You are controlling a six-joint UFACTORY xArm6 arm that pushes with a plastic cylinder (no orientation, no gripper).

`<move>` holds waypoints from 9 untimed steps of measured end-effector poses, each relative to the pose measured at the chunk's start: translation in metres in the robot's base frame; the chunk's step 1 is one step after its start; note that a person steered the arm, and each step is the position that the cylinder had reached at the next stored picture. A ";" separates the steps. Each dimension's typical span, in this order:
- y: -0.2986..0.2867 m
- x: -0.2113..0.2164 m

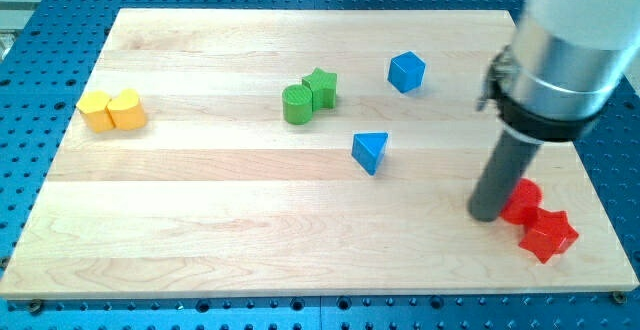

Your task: Move the blue triangle to the bottom left of the blue cube

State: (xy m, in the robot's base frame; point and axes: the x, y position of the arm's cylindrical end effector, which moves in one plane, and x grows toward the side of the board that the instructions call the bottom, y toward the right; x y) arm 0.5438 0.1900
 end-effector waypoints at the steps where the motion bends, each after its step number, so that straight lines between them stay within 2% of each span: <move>1: -0.011 -0.014; 3: -0.169 -0.057; 4: -0.206 -0.062; 5: -0.202 -0.062; 6: -0.171 -0.065; 8: -0.138 -0.115; 9: -0.129 -0.121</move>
State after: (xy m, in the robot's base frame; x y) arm 0.4232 0.0608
